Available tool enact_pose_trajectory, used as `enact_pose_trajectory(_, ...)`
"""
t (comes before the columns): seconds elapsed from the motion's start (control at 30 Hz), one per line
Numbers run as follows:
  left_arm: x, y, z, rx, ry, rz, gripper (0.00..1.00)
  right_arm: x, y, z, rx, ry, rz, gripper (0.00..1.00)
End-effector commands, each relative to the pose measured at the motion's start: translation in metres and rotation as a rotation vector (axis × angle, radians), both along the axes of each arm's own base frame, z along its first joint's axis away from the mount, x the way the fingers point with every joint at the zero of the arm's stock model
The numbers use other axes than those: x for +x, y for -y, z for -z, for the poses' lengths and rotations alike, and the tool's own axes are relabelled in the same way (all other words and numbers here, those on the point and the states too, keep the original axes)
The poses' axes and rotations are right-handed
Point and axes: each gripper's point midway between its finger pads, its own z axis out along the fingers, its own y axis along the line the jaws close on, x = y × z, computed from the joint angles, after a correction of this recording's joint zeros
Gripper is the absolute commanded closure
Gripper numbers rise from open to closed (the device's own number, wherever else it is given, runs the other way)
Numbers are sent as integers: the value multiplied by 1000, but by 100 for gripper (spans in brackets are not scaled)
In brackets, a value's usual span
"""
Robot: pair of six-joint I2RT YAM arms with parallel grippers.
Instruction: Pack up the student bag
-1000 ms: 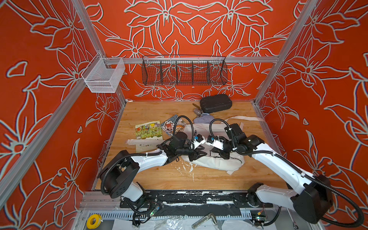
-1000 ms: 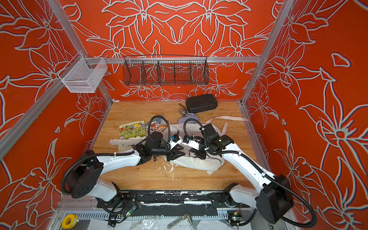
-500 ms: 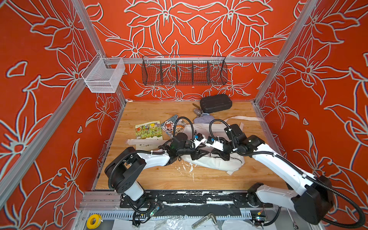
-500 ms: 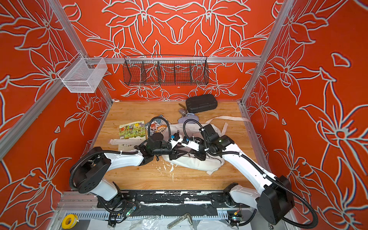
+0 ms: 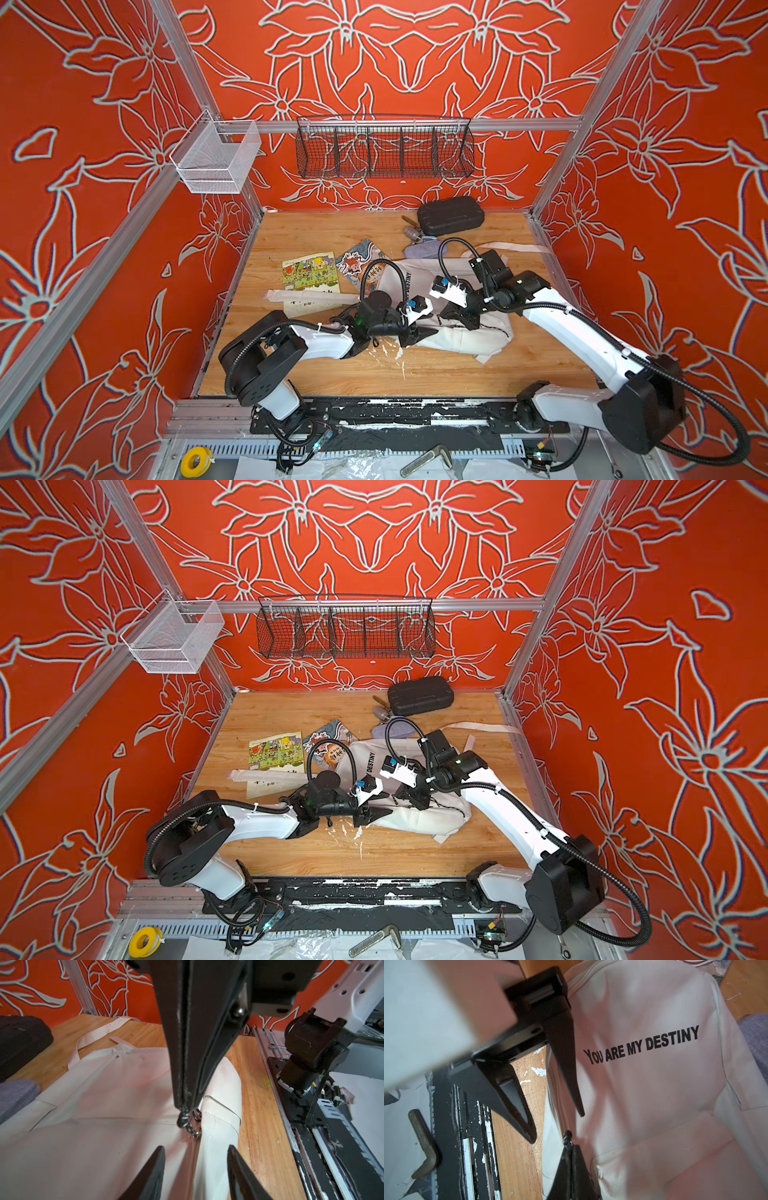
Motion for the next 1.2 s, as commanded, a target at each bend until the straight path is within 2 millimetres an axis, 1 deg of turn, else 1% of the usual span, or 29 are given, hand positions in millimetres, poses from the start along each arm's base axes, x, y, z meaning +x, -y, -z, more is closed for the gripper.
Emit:
enact_pose_trajectory(0.0,5,5,-13,-30,102,-40,52,-11,-5,-11,37,-77,-26,100)
enact_pose_trajectory(0.2,16,12,-21,-64,122,-103,57,-15,-4,-11,32,-85,-35,100)
enact_pose_trajectory(0.27,16,15,-22,-73,122,-98,62,-14,-2,-11,23,-79,-33,100)
enact_pose_trajectory(0.37,14,20,-18,-55,121,-84,63,-14,-1,-11,15,-68,-33,100)
enact_pose_trajectory(0.47,12,20,-16,-51,121,-76,67,-13,-1,-14,18,-54,-32,100)
enact_pose_trajectory(0.63,10,24,-22,-44,132,-58,88,-11,0,-11,7,-49,-31,100)
enact_pose_trajectory(0.67,10,25,-23,-44,133,-55,95,-9,2,-8,-8,-39,-24,97)
enact_pose_trajectory(0.7,10,25,-24,-42,132,-52,100,-6,4,-6,-24,-27,-15,91)
enact_pose_trajectory(0.73,9,24,-24,-39,128,-51,100,-1,7,-5,-45,1,-3,87)
enact_pose_trajectory(0.77,8,24,-24,-35,126,-48,100,4,11,-5,-64,34,21,79)
enact_pose_trajectory(0.8,8,23,-26,-33,126,-51,100,13,17,-6,-86,82,59,68)
enact_pose_trajectory(0.87,6,20,-26,-22,126,-54,100,24,26,-12,-92,181,98,59)
enact_pose_trajectory(0.93,6,15,-26,-9,124,-69,100,35,38,-21,-60,260,162,49)
enact_pose_trajectory(1.0,6,12,-25,7,121,-82,100,35,46,-27,-9,295,179,46)
enact_pose_trajectory(1.07,8,8,-25,16,108,-106,100,29,50,-26,13,310,165,46)
enact_pose_trajectory(1.17,12,5,-31,7,93,-142,100,10,48,-8,24,262,90,48)
